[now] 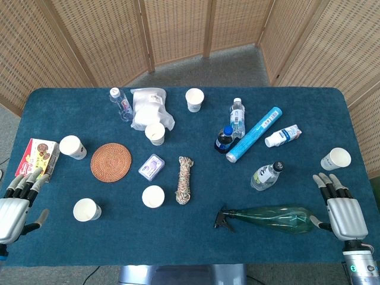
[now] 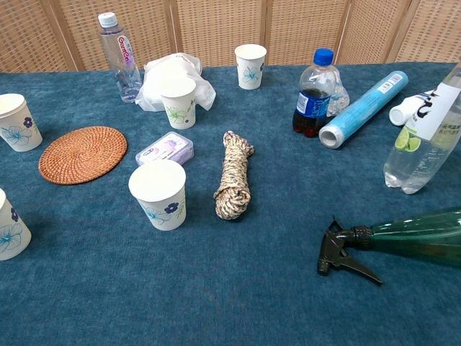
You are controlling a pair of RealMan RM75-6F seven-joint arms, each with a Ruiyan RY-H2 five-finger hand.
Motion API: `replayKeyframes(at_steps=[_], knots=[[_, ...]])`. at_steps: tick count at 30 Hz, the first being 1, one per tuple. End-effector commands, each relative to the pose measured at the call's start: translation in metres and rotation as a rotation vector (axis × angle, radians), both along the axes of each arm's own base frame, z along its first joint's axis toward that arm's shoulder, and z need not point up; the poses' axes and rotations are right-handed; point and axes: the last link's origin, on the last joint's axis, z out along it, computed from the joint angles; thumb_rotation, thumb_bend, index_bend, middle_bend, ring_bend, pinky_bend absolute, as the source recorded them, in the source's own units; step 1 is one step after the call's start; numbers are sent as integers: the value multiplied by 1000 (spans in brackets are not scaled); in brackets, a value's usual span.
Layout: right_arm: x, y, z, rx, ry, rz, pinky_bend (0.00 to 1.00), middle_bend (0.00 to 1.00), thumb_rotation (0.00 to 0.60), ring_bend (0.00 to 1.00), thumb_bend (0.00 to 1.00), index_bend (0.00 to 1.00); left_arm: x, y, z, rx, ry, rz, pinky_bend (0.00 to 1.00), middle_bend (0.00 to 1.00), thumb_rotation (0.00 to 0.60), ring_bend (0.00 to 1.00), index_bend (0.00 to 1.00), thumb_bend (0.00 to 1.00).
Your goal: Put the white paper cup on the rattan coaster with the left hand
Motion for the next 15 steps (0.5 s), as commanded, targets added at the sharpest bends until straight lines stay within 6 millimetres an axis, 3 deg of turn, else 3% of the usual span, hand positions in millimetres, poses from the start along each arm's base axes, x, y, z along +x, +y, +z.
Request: replayKeyframes(at_steps=[1,15], knots=[[0,0,0,1,1,0,239,7,600,53,0,82,-1,0,0,-2,1,1,0,0,600,0,0,447],[0,-1,1,-3,-3,-2,239,8,600,53,0,82,-1,0,-2,-6,4,4,0,0,600,0,0,448]])
